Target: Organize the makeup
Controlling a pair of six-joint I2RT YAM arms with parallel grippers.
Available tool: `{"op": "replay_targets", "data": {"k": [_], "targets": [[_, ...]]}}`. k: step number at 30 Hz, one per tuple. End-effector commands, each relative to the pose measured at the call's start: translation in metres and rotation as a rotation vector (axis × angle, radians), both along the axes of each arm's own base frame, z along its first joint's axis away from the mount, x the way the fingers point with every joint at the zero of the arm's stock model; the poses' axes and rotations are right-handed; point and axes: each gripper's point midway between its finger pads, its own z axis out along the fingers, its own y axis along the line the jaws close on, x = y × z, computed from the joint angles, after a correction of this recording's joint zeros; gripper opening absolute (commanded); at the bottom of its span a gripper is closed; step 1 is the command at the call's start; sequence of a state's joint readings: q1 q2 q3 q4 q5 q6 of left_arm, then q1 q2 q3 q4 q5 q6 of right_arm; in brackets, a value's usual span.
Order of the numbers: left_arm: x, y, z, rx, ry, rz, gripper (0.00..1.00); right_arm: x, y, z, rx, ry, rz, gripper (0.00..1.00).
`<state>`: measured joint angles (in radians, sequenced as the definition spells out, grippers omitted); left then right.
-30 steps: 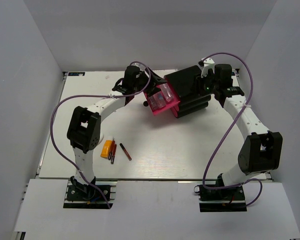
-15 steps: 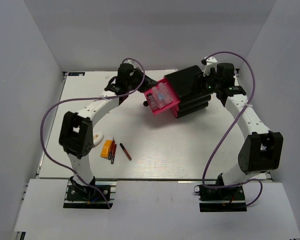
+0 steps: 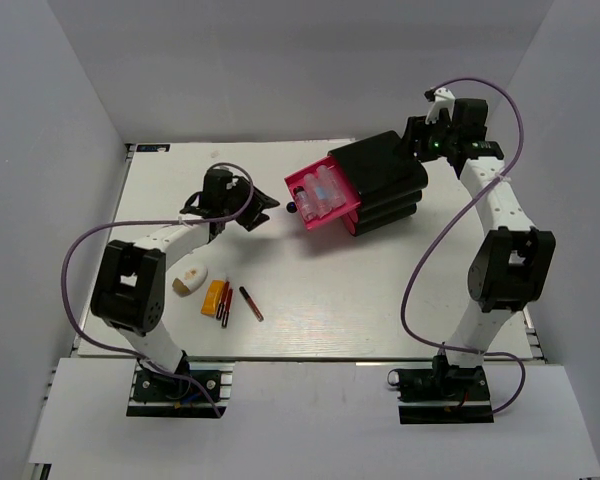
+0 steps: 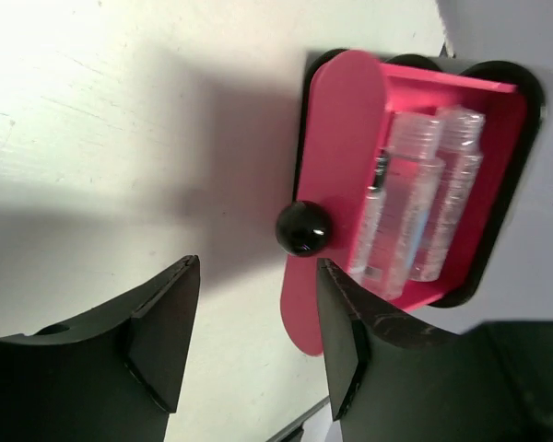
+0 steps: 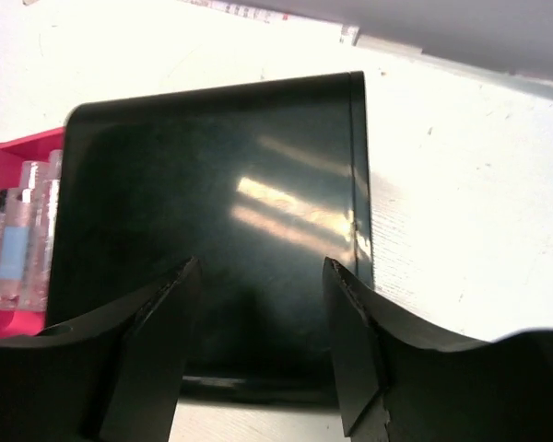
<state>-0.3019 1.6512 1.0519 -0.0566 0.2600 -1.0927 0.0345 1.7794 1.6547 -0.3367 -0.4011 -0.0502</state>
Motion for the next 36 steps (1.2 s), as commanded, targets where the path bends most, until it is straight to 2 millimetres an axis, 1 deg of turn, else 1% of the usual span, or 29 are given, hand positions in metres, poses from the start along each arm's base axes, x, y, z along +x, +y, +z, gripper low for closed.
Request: {"op": "replay_targets", "data": {"k": [1,2,4,5,7,9,10,12,13,14,15,17,20,21,24,25,26,27,28,29,31,32,35,36], "targets": [[0.009,-0.015,0.018,-0.086,-0.070,-0.052,0.62,0.005,0.004,-0.002,0.065,0.044,0.041,0.61],[0.014,-0.015,0.014,-0.094,-0.066,-0.058,0.62,0.010,-0.011,-0.009,0.073,0.059,0.019,0.61],[0.016,-0.018,0.011,-0.105,-0.059,-0.072,0.62,0.015,-0.014,-0.009,0.088,0.058,0.032,0.61],[0.017,-0.021,0.006,-0.111,-0.045,-0.086,0.62,0.016,-0.015,-0.014,0.092,0.069,0.037,0.61],[0.020,-0.024,0.002,-0.115,-0.035,-0.096,0.62,0.019,-0.019,-0.013,0.106,0.066,0.044,0.61],[0.022,-0.028,-0.002,-0.131,-0.029,-0.109,0.62,0.021,-0.021,-0.019,0.116,0.080,0.045,0.60],[0.023,-0.029,-0.002,-0.137,-0.028,-0.111,0.61,0.022,-0.022,-0.019,0.125,0.079,0.051,0.60],[0.025,-0.031,-0.007,-0.147,-0.018,-0.117,0.59,0.023,-0.025,-0.025,0.132,0.093,0.051,0.56],[0.026,-0.032,-0.007,-0.144,-0.013,-0.118,0.57,0.023,-0.025,-0.026,0.131,0.092,0.053,0.54],[0.027,-0.032,-0.008,-0.141,-0.006,-0.116,0.55,0.024,-0.024,-0.029,0.131,0.097,0.056,0.50],[0.028,-0.030,-0.011,-0.132,-0.002,-0.106,0.45,0.024,-0.026,-0.028,0.133,0.095,0.054,0.49],[0.025,-0.026,-0.018,-0.111,0.030,-0.089,0.38,0.025,-0.027,-0.029,0.133,0.096,0.051,0.49],[0.026,-0.020,-0.025,-0.069,0.049,-0.068,0.32,0.025,-0.028,-0.032,0.132,0.100,0.050,0.49],[0.023,-0.019,-0.031,-0.053,0.074,-0.069,0.30,0.025,-0.028,-0.032,0.131,0.101,0.047,0.49],[0.025,-0.021,-0.037,-0.027,0.099,-0.100,0.27,0.025,-0.028,-0.034,0.131,0.106,0.047,0.49],[0.023,-0.021,-0.045,-0.011,0.126,-0.115,0.27,0.025,-0.029,-0.035,0.130,0.108,0.046,0.49],[0.025,-0.029,-0.040,-0.011,0.116,-0.138,0.27,0.025,-0.028,-0.035,0.131,0.108,0.049,0.49],[0.026,-0.030,-0.042,-0.010,0.120,-0.146,0.27,0.025,-0.028,-0.036,0.129,0.109,0.048,0.49],[0.023,-0.031,-0.051,-0.007,0.147,-0.164,0.27,0.025,-0.027,-0.036,0.128,0.108,0.050,0.49],[0.025,-0.038,-0.049,-0.011,0.140,-0.183,0.27,0.025,-0.028,-0.037,0.127,0.110,0.049,0.49],[0.026,-0.041,-0.053,-0.015,0.157,-0.201,0.28,0.025,-0.028,-0.037,0.125,0.111,0.049,0.49],[0.025,-0.048,-0.056,-0.023,0.166,-0.221,0.28,0.024,-0.029,-0.038,0.125,0.116,0.047,0.49],[0.025,-0.052,-0.061,-0.032,0.181,-0.249,0.29,0.024,-0.028,-0.038,0.122,0.113,0.049,0.49],[0.027,-0.054,-0.058,-0.039,0.165,-0.257,0.29,0.024,-0.029,-0.038,0.121,0.114,0.046,0.49]]}}
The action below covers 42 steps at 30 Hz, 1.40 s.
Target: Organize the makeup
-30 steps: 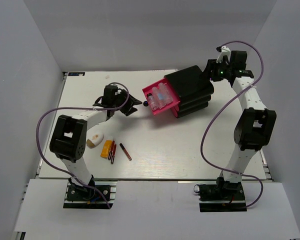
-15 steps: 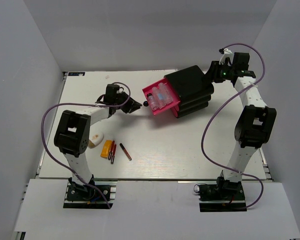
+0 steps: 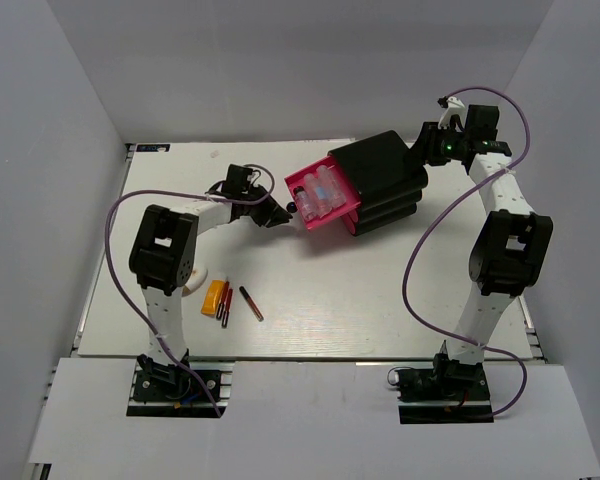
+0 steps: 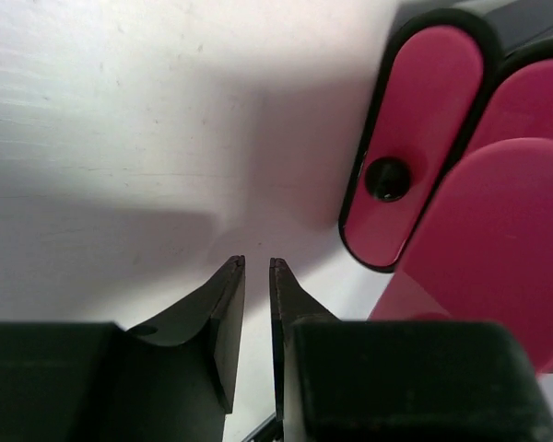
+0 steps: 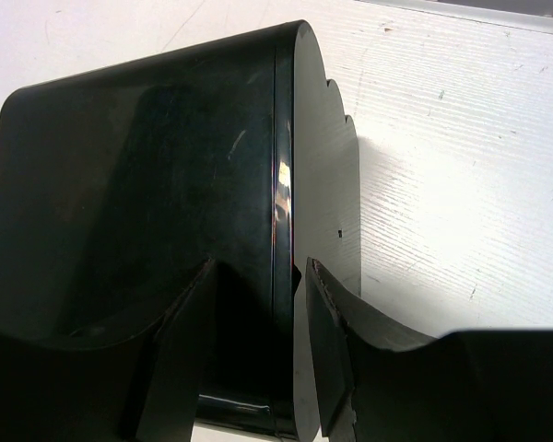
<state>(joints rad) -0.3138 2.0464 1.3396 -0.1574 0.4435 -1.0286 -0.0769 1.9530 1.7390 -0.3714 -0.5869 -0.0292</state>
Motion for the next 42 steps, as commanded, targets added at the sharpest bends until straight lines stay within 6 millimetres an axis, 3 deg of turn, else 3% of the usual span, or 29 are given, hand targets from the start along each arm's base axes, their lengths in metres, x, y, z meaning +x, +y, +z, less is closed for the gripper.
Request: {"op": "replay_targets", "data": {"k": [1,6,18,19,31,42], "targets": [[0.000,-0.012,0.020,-0.043,-0.037,-0.069,0.29,0.003,0.001,0.009,0.002,-0.020,0.012,0.49],[-0.003,-0.027,0.033,-0.116,-0.083,-0.131,0.29,0.003,0.001,0.007,0.004,-0.016,0.014,0.49],[0.003,-0.035,0.056,-0.178,-0.150,-0.152,0.29,-0.001,0.002,0.001,-0.004,0.003,0.025,0.48],[0.010,-0.038,0.067,-0.195,-0.197,-0.157,0.29,-0.001,0.002,-0.001,-0.008,0.005,0.024,0.48],[0.014,-0.057,0.107,-0.291,-0.318,-0.206,0.29,-0.002,0.001,-0.007,-0.020,0.030,0.024,0.48],[0.020,-0.078,0.122,-0.327,-0.354,-0.246,0.30,-0.007,0.004,-0.020,-0.027,0.073,0.045,0.47]]}}
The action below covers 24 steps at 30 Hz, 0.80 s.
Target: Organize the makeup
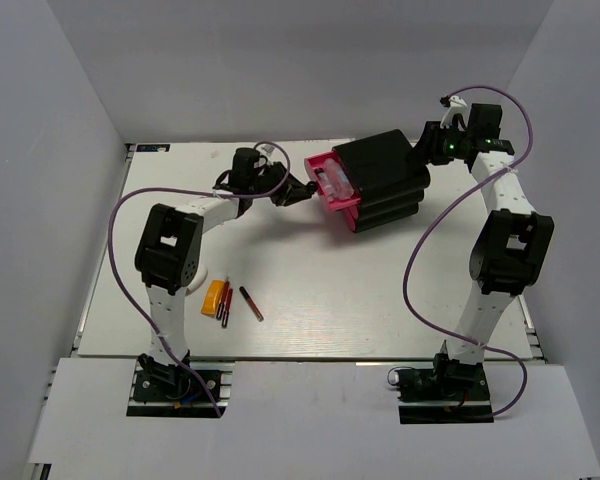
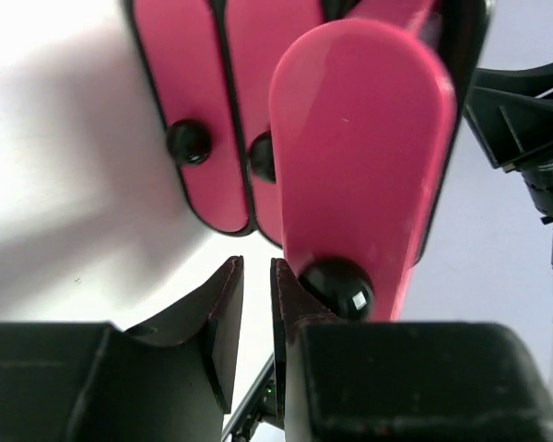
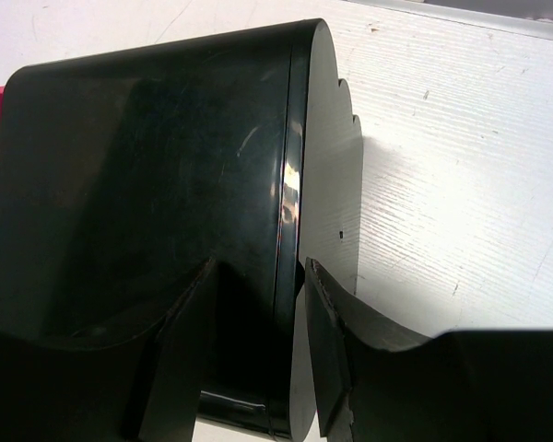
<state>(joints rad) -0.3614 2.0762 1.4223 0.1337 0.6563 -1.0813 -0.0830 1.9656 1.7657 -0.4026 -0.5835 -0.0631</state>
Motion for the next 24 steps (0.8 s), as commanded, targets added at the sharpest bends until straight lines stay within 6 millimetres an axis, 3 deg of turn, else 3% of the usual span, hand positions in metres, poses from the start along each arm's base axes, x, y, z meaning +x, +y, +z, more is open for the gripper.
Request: {"op": "replay_targets", "data": {"k": [1,11,24], "targets": [[0.009,-0.018,0.047,-0.074,-0.118,-0.050,0.29,-0.009,0.009,-0.018,-0.003,0.073,0.038,0.47],[0.025,-0.051,0.046,-0.091,-0.117,-0.087,0.29,-0.009,0.010,-0.021,-0.013,0.082,0.042,0.47],[0.033,-0.067,0.043,-0.100,-0.110,-0.099,0.29,-0.010,0.011,-0.025,-0.017,0.092,0.046,0.47]]}}
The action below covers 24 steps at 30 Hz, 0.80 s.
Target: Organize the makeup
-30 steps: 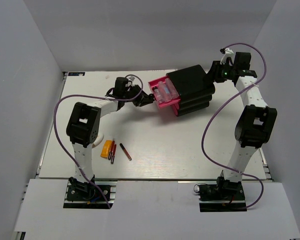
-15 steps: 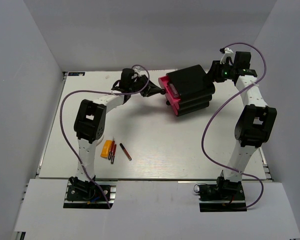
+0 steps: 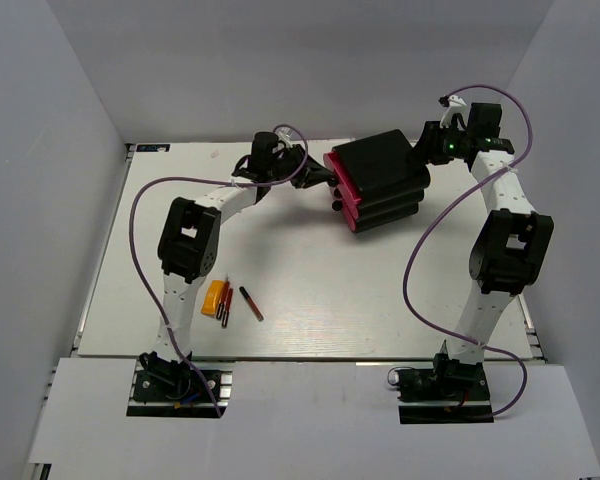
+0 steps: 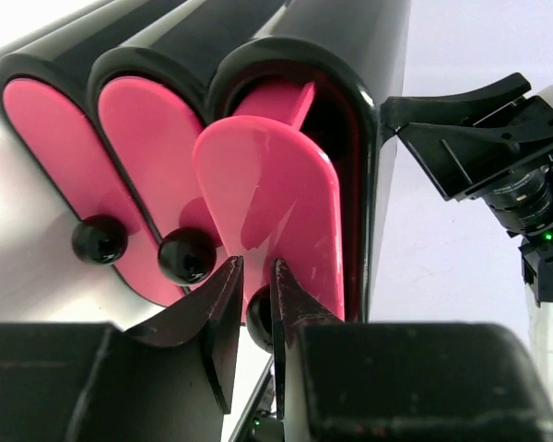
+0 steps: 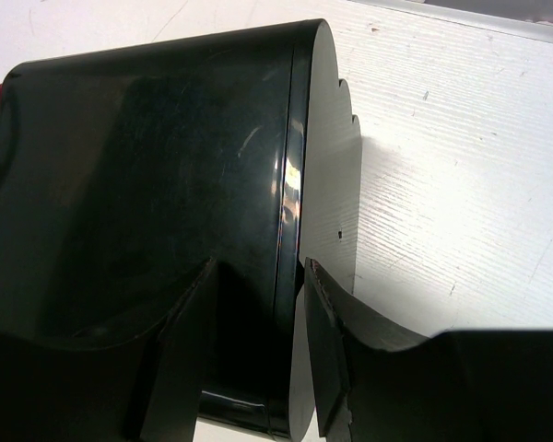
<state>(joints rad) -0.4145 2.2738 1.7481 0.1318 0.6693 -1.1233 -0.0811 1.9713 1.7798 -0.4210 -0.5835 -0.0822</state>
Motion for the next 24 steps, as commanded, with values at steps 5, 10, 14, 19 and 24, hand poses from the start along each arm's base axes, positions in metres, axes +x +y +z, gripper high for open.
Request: {"op": "replay_targets", "data": {"k": [5,10,14,19,24], "targets": [[-0.003,-0.017,0.016,-0.031,-0.026,-0.044,0.29,-0.010,0.012,-0.026,-0.013,0.097,0.037,0.47],[0.004,-0.021,0.012,-0.031,-0.016,-0.046,0.29,-0.012,0.013,-0.027,-0.012,0.103,0.042,0.47],[0.004,-0.028,0.010,-0.030,-0.014,-0.057,0.29,-0.015,0.015,-0.031,-0.012,0.115,0.050,0.47],[0.007,-0.029,0.006,-0.032,-0.007,-0.057,0.29,-0.017,0.018,-0.032,-0.009,0.123,0.061,0.47],[0.005,-0.035,0.003,-0.038,-0.002,-0.066,0.29,-0.021,0.021,-0.036,-0.007,0.136,0.075,0.47]]}}
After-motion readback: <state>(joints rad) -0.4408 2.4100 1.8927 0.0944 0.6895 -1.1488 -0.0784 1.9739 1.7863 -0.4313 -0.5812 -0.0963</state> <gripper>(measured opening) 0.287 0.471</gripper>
